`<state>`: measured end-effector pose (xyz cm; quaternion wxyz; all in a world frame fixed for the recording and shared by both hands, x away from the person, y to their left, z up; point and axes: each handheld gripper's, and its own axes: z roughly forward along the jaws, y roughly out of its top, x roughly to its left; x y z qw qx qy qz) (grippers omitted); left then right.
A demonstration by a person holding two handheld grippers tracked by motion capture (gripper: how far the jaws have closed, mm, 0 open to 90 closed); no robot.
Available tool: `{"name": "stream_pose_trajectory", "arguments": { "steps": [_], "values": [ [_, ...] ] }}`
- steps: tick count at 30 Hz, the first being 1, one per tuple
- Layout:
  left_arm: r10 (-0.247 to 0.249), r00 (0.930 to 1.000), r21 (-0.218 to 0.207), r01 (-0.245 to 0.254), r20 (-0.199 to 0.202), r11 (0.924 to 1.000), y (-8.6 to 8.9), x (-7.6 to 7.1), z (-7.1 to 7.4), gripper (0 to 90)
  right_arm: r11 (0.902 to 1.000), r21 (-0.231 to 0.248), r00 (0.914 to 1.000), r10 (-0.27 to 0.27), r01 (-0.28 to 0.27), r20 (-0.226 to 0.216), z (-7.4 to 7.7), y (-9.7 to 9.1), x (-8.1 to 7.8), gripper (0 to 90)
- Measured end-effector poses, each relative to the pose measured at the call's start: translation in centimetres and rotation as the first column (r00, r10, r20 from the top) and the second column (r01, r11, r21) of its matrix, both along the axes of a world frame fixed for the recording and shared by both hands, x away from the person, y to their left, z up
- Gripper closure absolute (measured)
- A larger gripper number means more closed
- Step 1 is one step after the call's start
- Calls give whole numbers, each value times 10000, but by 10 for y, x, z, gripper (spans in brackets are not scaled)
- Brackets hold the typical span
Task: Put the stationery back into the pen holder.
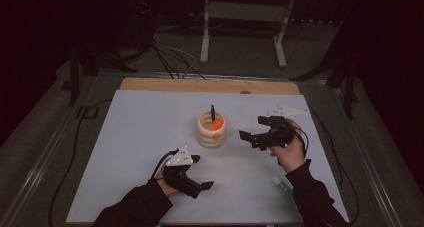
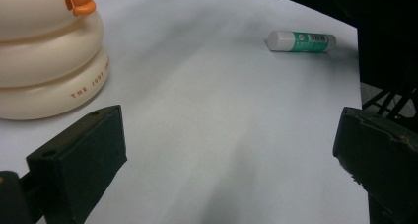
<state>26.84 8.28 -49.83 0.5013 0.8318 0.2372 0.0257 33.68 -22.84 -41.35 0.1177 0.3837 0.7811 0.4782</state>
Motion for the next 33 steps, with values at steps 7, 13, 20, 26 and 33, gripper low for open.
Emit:
{"name": "stream_pose_trajectory", "arguments": {
  "steps": [7,13,20,26,33],
  "values": [
    [-7,10000,-7,7,-3,10000,0,0,0,3,9995,248,9998,-170,171,-76,-10,-17,-10,27],
    [-35,10000,24,35,-15,10000,-1,0,-1,3,9990,195,9991,-392,394,-132,-17,-29,-19,26],
    [-32,10000,4,32,-9,10000,-1,0,0,3,9993,39,9992,-369,369,-130,-23,-40,-31,26],
    [-36,10000,-17,36,-21,10000,-1,0,0,3,9995,-112,9996,-289,288,-40,-30,-46,-41,27],
    [-40,10000,-22,40,1,10000,0,0,1,3,9996,-194,9995,-220,216,-236,-37,-53,-50,27]
  ]
}}
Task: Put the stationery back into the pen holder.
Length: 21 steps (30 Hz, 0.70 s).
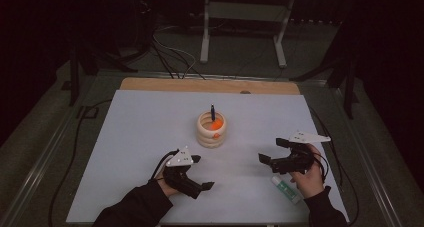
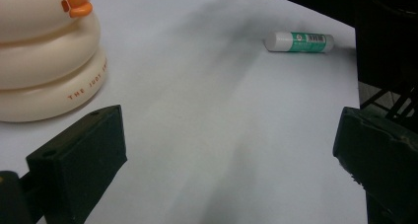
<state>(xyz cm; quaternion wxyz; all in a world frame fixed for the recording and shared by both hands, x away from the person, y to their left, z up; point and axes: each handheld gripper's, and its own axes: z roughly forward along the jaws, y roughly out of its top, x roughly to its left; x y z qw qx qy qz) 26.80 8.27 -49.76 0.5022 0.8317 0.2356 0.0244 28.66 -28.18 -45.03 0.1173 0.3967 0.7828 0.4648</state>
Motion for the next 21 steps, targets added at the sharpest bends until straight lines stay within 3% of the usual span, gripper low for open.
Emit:
{"name": "stream_pose_trajectory", "arguments": {
  "steps": [21],
  "values": [
    [12,10000,-43,-12,7,10000,0,0,1,3,9997,-248,9998,83,-87,-172,-17,-20,-31,55]
  ]
}}
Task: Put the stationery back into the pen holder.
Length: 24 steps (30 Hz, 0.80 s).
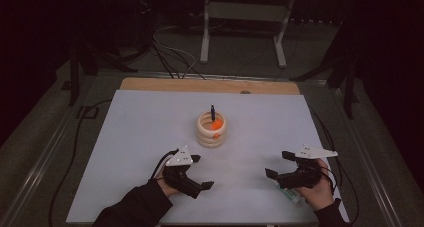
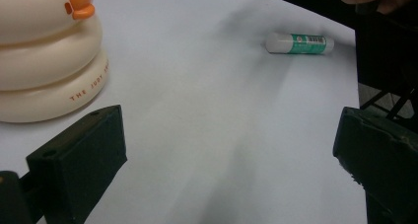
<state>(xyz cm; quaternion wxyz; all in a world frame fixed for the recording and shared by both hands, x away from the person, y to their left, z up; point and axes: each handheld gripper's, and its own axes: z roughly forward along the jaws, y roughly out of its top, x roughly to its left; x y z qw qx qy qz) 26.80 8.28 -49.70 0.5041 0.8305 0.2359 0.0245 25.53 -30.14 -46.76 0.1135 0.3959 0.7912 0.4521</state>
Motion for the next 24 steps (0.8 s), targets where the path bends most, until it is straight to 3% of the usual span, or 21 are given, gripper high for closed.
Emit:
{"name": "stream_pose_trajectory", "arguments": {
  "steps": [9,16,24],
  "values": [
    [11,10000,11,-11,2,10000,0,0,0,3,9986,-390,9990,-379,370,-221,-12,-12,-19,157],
    [27,10000,-24,-27,-24,10000,-1,0,0,3,9974,-524,9980,-507,487,-384,-18,-21,-35,293],
    [33,10000,-13,-33,-31,10000,0,1,0,3,9933,-1030,9977,-566,527,-359,-24,-31,-49,427]
  ]
}}
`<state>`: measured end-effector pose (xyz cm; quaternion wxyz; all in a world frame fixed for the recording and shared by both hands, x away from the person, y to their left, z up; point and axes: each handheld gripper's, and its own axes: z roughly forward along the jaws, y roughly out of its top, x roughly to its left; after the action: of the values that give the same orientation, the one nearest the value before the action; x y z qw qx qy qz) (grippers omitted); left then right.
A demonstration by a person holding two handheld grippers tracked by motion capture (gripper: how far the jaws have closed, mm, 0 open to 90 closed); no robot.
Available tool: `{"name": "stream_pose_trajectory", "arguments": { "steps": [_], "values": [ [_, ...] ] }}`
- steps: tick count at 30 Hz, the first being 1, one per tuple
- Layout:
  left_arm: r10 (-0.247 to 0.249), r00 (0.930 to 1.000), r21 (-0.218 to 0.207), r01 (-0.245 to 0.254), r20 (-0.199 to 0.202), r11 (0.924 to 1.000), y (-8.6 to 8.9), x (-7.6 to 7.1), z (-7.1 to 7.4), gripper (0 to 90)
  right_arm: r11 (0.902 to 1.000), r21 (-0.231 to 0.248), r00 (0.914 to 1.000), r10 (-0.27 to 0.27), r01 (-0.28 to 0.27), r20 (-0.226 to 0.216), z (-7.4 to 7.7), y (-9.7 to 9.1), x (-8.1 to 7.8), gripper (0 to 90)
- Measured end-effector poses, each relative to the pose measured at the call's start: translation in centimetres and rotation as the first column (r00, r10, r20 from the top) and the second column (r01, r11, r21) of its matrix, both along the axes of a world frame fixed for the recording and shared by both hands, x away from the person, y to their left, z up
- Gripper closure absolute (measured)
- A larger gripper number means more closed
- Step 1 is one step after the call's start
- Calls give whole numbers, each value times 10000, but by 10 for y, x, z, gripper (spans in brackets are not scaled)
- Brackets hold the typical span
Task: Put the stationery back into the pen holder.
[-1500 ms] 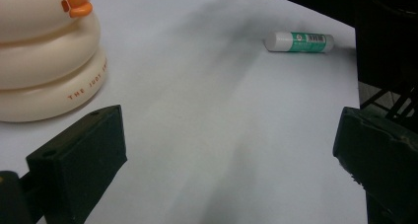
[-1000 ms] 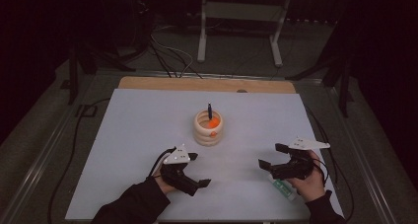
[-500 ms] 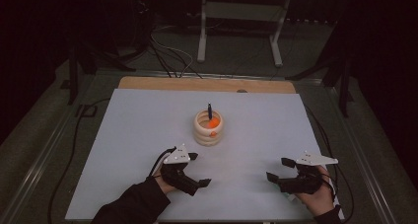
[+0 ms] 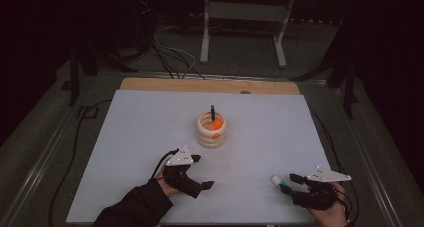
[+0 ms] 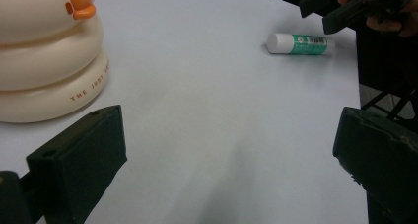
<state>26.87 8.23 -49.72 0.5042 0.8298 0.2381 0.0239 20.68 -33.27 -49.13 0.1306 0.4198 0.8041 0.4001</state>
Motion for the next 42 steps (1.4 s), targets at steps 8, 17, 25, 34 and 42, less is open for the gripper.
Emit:
{"name": "stream_pose_trajectory", "arguments": {
  "steps": [8,17,25,34,42],
  "values": [
    [-10,10000,-4,10,-18,10000,-1,0,0,3,9989,-430,9995,-212,202,-224,-7,-6,-8,486],
    [-13,10000,12,13,-43,10000,-1,0,0,3,9925,-1220,9985,-115,49,-535,-14,-3,-8,532],
    [-6,10000,5,6,-9,10000,-1,0,0,3,9800,-1991,9973,-73,-75,-734,-19,3,-5,569],
    [-1,10000,-3,1,20,10000,0,0,1,3,9679,-2501,9971,84,-270,-751,-22,6,-4,638],
    [13,10000,6,-13,69,10000,0,0,2,3,9673,-2523,9969,47,-246,-789,-21,7,-3,657]
  ]
}}
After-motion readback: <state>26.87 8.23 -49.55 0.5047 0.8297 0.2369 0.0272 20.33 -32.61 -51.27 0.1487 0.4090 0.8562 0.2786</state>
